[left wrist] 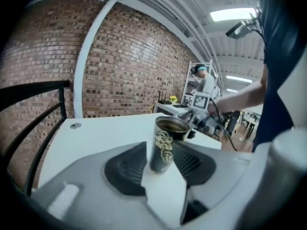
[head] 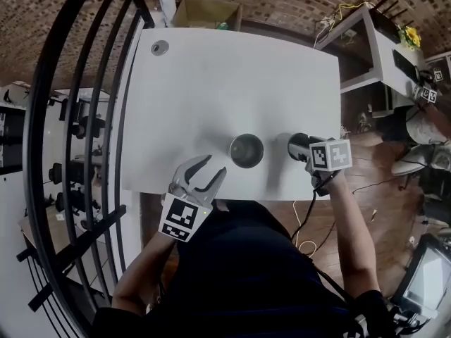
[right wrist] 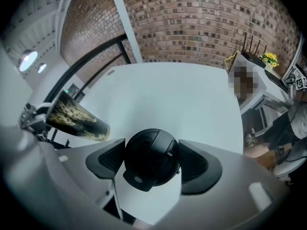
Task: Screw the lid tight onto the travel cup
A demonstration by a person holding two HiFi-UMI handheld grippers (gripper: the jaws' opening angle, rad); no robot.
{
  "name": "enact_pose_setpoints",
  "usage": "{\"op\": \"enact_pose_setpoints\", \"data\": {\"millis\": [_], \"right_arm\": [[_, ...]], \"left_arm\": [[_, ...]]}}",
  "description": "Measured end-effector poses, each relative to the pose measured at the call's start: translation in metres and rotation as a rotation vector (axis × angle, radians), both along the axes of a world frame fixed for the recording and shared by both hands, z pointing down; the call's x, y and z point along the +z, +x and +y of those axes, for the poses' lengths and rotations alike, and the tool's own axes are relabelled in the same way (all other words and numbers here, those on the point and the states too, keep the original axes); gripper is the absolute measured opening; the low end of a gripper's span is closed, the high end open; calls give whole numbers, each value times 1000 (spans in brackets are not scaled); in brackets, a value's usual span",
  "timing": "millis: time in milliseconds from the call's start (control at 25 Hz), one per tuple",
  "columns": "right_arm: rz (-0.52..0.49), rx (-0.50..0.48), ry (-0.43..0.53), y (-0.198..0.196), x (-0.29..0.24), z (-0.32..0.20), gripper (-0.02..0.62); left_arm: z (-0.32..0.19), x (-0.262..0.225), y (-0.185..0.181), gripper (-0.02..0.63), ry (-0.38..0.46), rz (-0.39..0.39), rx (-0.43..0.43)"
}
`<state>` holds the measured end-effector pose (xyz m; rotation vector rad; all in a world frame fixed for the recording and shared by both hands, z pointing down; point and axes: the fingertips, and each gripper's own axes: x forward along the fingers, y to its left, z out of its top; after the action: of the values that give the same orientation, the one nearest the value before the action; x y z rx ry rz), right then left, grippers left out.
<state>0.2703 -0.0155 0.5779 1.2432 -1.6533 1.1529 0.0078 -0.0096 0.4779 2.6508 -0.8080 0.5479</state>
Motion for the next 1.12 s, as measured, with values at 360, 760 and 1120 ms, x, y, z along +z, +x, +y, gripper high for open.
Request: {"op": "enact_pose_setpoints", "data": {"millis": [360, 760, 1120], "right_arm": [[-113, -413, 318, -121, -176, -34, 353], [6, -872, 169, -209, -145, -24, 353], [122, -1036, 201, -226, -139, -18, 354]], "left_arm": [[0, 25, 36, 334, 161, -115, 277], [-7, 45, 73, 403, 206, -150, 561], [-8, 43, 88, 393, 237, -141, 580]]}}
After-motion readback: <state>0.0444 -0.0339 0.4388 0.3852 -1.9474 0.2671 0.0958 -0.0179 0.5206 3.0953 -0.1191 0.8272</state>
